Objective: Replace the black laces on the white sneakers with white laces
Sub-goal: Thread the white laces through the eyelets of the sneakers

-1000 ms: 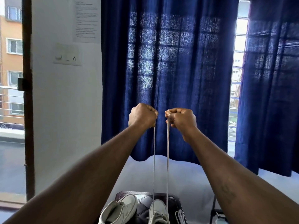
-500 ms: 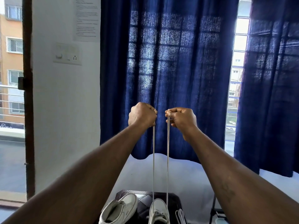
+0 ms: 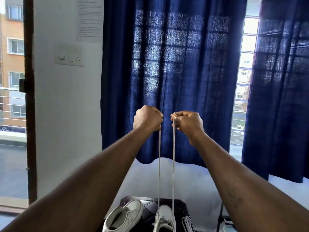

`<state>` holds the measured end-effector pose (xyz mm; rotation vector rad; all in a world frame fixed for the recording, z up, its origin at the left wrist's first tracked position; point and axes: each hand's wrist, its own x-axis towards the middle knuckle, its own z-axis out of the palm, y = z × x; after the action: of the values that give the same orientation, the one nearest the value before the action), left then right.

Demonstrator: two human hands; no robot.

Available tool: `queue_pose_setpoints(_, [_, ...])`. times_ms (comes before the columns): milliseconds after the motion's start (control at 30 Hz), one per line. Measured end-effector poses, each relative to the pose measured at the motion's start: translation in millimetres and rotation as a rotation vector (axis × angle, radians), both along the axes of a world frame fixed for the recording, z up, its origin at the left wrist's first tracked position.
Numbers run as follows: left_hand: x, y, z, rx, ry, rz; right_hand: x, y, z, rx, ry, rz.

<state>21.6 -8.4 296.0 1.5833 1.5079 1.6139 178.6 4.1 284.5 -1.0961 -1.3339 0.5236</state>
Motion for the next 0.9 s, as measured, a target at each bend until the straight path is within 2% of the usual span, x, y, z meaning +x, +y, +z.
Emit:
queue_pose_setpoints(167, [3,1,-1,0.006,0.004,-0.028,2,3,-3,0.003,-0.006,-0.01])
queue_pose_setpoints(267, [7,-1,-5,-0.024,-0.061,-0.109,1,4,-12,0.018,-0.032,0.002])
queue_pose_setpoints(500, [16,-3,-23,-0.12,-0.265,-0.29,6,1,-40,0.003,0.131,0.081])
queue_pose_setpoints(733, [27,-1,-34,-0.156,-0.323,-0.344,8,-3,-54,0.154,-0.072,-0.096])
queue_pose_setpoints(900, [29,9,-40,-0.137,-0.313,-0.36,10,-6,-60,0.233,-0.148,-0.128])
